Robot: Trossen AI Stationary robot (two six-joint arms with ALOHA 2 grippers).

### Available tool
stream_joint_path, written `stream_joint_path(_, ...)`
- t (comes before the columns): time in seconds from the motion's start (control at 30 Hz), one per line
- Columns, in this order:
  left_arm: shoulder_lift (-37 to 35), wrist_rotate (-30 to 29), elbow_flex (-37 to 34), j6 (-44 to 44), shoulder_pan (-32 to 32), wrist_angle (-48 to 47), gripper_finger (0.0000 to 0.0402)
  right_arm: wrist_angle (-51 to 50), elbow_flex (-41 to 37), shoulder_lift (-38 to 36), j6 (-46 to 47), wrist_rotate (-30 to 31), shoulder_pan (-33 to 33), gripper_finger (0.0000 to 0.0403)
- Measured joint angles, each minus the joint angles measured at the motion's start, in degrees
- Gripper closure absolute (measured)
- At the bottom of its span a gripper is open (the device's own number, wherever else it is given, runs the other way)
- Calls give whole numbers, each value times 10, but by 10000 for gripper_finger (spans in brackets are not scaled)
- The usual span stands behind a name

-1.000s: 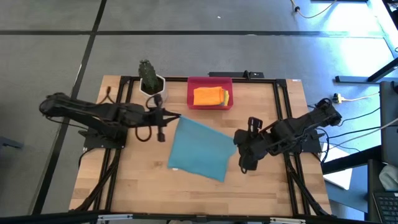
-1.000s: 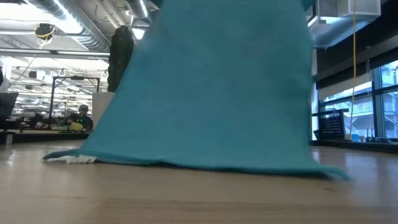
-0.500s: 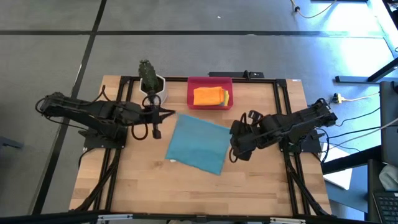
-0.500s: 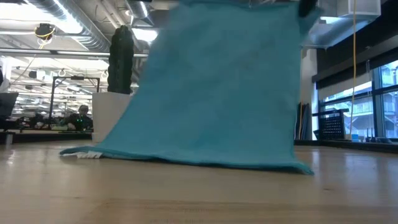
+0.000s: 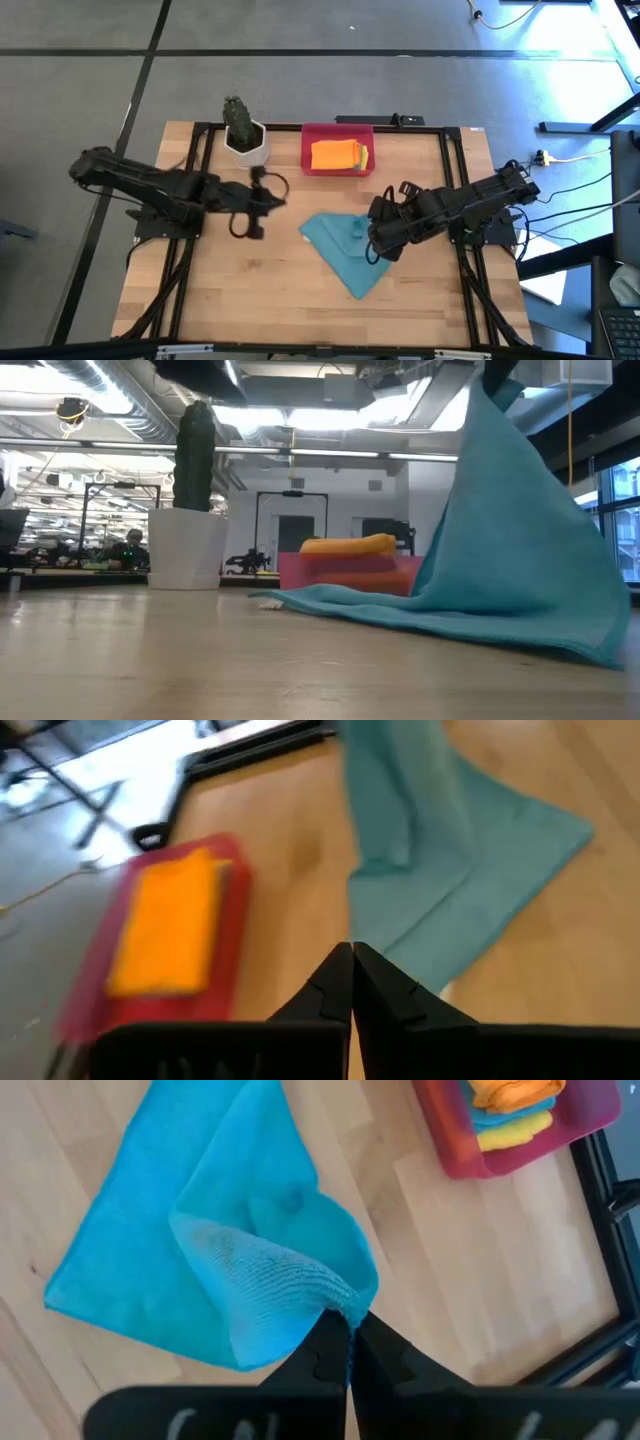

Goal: Fold microfiber towels
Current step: Fold the blue microfiber cloth

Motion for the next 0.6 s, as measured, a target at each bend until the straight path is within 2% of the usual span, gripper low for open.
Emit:
stream_joint_path(0.13,89,58,-26,21,17,124,380,1,0,0,-11,0,0,401)
stream_joint_path(0.33,260,174,-32,26,72,323,290,1,0,1,-13,-1,0,401)
stream_joint_path(0.47,369,202,-32,11,101,470,234,1,0,1,-13,-10,0,401)
stream_joint_path(0.6,459,205,-24,-20,118,588,196,1,0,1,-13,-11,0,401)
